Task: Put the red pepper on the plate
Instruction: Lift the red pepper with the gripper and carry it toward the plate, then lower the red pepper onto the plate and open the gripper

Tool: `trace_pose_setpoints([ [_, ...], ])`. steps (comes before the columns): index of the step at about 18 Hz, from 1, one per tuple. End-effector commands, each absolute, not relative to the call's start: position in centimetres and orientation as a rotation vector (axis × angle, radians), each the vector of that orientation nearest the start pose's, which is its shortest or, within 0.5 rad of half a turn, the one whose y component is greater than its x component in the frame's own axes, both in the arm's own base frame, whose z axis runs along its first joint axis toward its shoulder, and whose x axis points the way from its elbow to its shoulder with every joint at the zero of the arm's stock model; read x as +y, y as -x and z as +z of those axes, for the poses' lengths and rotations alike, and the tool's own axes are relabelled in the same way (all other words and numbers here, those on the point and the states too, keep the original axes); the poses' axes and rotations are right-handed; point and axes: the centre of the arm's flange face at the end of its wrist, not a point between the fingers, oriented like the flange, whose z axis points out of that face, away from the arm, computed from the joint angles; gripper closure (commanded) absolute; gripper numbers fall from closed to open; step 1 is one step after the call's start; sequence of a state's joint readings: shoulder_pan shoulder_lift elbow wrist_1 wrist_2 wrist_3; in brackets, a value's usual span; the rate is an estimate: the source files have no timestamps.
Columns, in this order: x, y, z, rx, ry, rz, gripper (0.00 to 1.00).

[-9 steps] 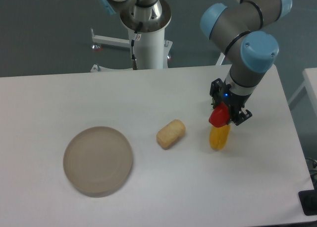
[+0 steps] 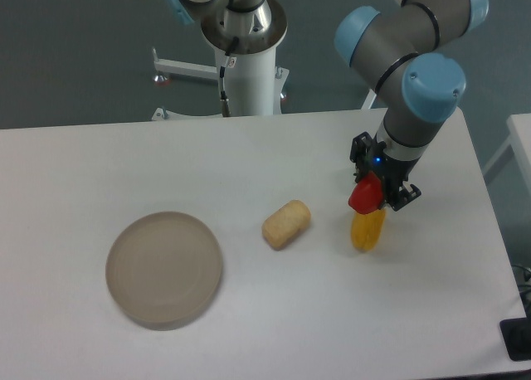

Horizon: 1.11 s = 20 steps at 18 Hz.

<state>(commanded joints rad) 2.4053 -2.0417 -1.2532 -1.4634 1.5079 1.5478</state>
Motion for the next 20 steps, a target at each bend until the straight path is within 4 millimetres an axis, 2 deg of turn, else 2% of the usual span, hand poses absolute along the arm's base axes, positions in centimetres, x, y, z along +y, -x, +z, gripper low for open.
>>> trace_pose_setpoints([
  [2, 56.7, 38.8, 37.3, 1.109, 2.885, -0.129, 0.79],
  [8, 62.7, 28.8, 36.4, 1.047, 2.929, -0.146, 0.80],
  [13, 68.1, 19.8, 34.6, 0.944, 2.930, -0.074, 0.80],
  [14, 69.4, 17.1, 33.6, 0.951, 2.928, -0.075, 0.80],
  [18, 71.2, 12.9, 31.5, 0.977, 2.903, -0.123, 0.78],
  [20, 71.7, 12.3, 30.6, 0.950, 2.885, -0.191, 0.77],
])
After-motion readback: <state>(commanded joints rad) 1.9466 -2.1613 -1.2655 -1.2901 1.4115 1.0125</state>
